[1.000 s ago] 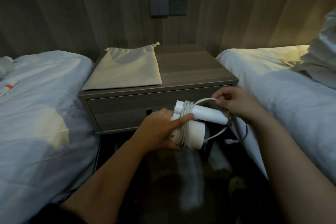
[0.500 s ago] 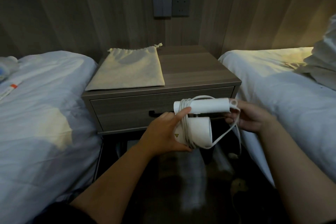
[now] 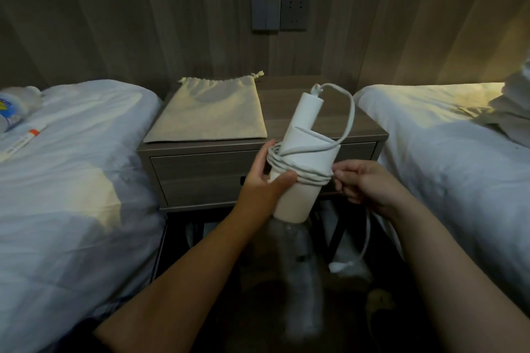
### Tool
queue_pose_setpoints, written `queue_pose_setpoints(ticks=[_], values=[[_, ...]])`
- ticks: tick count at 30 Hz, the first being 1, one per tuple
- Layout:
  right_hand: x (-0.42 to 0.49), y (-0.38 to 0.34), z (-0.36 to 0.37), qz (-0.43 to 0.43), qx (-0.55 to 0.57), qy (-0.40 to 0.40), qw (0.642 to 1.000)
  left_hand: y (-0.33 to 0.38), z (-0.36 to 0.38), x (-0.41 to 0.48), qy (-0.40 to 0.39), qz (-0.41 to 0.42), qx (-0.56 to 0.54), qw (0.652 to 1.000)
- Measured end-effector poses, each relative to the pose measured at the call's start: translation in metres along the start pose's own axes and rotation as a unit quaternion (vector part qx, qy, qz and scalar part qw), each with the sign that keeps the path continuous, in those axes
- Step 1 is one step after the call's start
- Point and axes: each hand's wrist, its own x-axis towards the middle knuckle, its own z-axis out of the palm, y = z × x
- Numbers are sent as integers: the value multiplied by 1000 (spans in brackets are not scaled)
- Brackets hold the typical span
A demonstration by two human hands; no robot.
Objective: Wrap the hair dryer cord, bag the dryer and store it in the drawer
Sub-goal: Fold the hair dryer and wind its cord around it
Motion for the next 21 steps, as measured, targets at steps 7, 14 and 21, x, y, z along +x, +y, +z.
queue_pose_setpoints(ticks=[7, 14, 21], values=[[-19, -34, 6, -12, -111, 47, 993, 6, -9, 7, 73, -9, 43, 996], [-29, -53, 16, -12, -188, 57, 981, 17, -15, 7, 122, -12, 37, 992], [-33, -56, 15, -47, -267, 92, 958, 32, -30, 5, 182, -7, 134, 974]])
